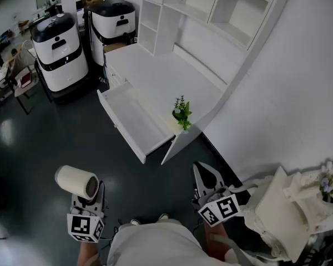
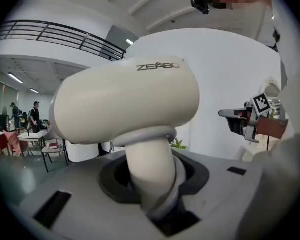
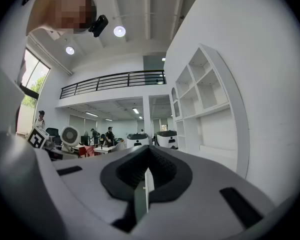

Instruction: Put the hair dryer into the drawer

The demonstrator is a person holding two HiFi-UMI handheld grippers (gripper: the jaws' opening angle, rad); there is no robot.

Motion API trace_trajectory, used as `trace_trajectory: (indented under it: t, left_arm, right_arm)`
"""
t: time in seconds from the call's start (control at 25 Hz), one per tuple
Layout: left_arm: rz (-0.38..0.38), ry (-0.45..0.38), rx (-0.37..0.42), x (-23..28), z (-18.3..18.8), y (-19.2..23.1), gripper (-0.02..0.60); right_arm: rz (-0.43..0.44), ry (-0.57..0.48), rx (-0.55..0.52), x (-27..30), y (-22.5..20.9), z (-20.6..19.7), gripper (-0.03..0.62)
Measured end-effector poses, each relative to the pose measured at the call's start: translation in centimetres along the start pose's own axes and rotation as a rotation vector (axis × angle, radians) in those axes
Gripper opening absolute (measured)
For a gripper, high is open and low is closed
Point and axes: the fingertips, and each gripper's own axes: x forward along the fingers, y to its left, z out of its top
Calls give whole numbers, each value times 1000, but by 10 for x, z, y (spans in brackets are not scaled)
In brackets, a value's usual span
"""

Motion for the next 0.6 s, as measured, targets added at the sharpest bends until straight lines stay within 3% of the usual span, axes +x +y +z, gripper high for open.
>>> trace_trajectory:
  t: [0.6]
  left_arm:
    - [-21, 24, -33, -5, -17, 14, 141]
  right_arm:
    - [-2, 31, -2, 9, 26, -13, 8]
